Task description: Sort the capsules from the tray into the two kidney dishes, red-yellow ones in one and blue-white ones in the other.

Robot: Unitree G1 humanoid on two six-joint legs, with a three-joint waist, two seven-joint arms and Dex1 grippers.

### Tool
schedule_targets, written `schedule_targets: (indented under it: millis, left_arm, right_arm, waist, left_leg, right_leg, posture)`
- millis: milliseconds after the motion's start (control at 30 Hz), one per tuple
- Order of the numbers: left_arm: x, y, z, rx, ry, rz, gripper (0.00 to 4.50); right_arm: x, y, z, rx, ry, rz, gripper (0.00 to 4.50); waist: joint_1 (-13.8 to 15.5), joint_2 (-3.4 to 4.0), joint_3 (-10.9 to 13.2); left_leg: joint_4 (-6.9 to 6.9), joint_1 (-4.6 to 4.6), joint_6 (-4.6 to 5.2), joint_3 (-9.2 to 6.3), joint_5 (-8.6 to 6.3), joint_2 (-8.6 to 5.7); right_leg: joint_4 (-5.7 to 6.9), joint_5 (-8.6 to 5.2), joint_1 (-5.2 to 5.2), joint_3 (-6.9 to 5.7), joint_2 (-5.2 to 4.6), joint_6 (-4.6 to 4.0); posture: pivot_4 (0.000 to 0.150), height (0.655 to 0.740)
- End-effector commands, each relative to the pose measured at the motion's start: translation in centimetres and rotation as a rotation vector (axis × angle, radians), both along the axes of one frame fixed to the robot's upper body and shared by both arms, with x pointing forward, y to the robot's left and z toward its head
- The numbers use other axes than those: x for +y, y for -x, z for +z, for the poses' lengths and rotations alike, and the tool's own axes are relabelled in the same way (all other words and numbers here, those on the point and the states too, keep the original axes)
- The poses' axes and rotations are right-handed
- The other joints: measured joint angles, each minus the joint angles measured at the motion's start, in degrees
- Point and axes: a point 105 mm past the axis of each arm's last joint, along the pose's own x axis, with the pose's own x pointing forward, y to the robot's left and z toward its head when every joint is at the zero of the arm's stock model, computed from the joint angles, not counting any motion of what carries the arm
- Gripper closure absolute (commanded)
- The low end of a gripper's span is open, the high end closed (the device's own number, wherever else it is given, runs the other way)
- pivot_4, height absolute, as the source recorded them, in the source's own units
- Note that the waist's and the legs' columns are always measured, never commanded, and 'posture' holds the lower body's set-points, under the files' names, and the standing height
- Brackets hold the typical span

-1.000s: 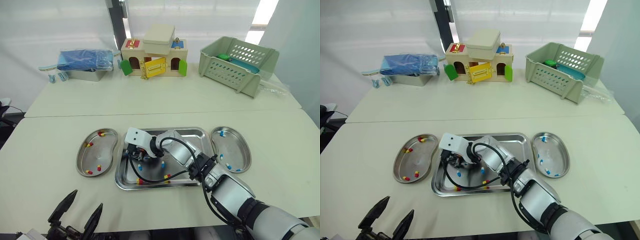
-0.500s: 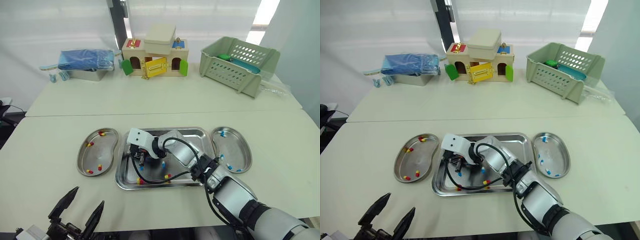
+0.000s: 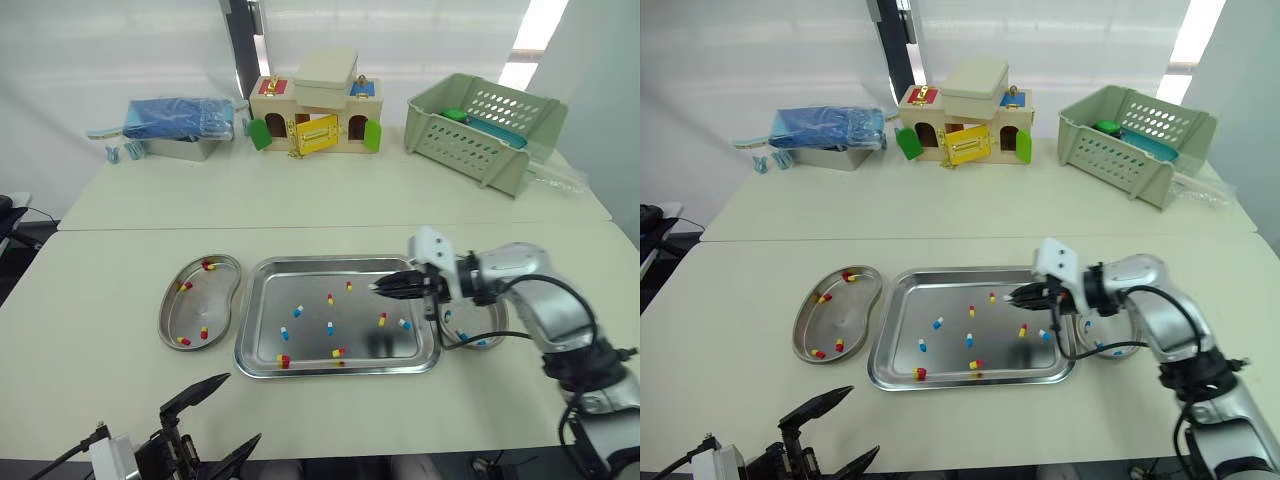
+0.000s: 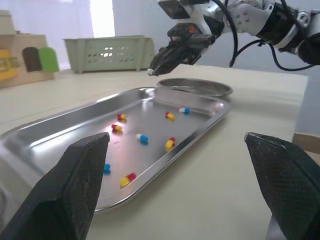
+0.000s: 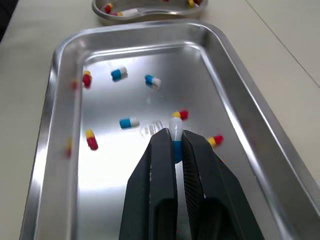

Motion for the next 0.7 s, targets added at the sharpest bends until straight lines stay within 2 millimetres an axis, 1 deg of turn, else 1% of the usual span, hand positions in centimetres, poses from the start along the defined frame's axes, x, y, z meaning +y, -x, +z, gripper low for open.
schedule_targets:
  millis: [33,67,167,233,367,433,500,700]
  left_arm:
    - [-0.4,0.3,0.5,-0.009,-0.002,-0.062,0.0]
    - [-0.5,0.3,0.4,-0.009,-0.009,-0.079,0.0]
    - [-0.6,0.3,0.5,-0.014,-0.021,-0.111,0.0]
    - [-0.6,0.2,0.6,-0.018,-0.023,-0.118,0.0]
    - [-0.6,0.1,0.7,-0.019,-0.021,-0.116,0.0]
    - [-0.6,0.1,0.8,-0.017,-0.021,-0.114,0.0]
    - [-0.5,0.1,0.9,-0.015,-0.022,-0.112,0.0]
    - [-0.4,0.0,1.2,-0.013,-0.02,-0.09,0.0]
  right_arm:
    - [-3.1,0.6,1.7,-0.03,-0.004,-0.066,4.48]
    - [-4.7,0.6,1.5,-0.019,0.019,-0.114,4.48]
    - [-8.6,0.5,0.6,0.001,0.085,-0.236,4.48]
    - [-10.2,0.5,0.1,0.01,0.107,-0.283,4.48]
    - [-11.6,0.7,-0.7,0.045,0.135,-0.321,4.48]
    - [-11.9,0.8,-1.0,0.056,0.142,-0.327,3.82]
    - [-12.1,0.7,-1.2,0.059,0.142,-0.33,3.39]
    - [-12.9,0.7,-1.3,0.066,0.15,-0.334,1.75]
  waist:
    - [-0.01,0.0,0.0]
    - [0.09,0.0,0.0]
    - [0.23,-0.01,0.0]
    - [0.19,-0.02,0.0]
    - [0.05,-0.01,0.0]
    - [0.14,-0.01,0.0]
    - [0.19,-0.01,0.01]
    - [0.21,-0.01,0.01]
  left_leg:
    - [-0.01,0.0,0.0,0.01,0.0,0.01]
    - [-0.01,0.0,0.01,0.03,0.0,0.01]
    - [0.0,0.0,0.01,0.06,-0.01,0.01]
    - [0.01,0.03,0.02,0.11,-0.01,0.01]
    - [0.0,0.12,0.02,0.14,-0.01,0.02]
    - [0.0,0.13,0.02,0.13,-0.01,0.02]
    - [0.01,0.13,0.02,0.13,-0.01,0.02]
    - [0.01,0.13,0.02,0.13,-0.01,0.02]
  right_leg:
    - [-0.04,0.0,0.02,0.0,0.0,0.0]
    - [-0.07,0.0,0.04,0.01,0.0,0.0]
    - [-0.17,0.01,0.13,-0.01,-0.02,-0.01]
    - [-0.21,0.01,0.21,-0.01,-0.04,0.0]
    - [-0.2,0.01,0.29,0.01,-0.04,0.0]
    - [-0.22,0.01,0.33,-0.01,-0.04,0.0]
    - [-0.25,0.01,0.35,-0.02,-0.04,0.0]
    - [-0.26,0.01,0.37,-0.03,-0.05,0.0]
  posture:
    - [0.15,0.74]
    - [0.15,0.74]
    - [0.15,0.74]
    - [0.15,0.74]
    - [0.15,0.74]
    - [0.15,0.74]
    - [0.15,0.74]
    - [0.15,0.74]
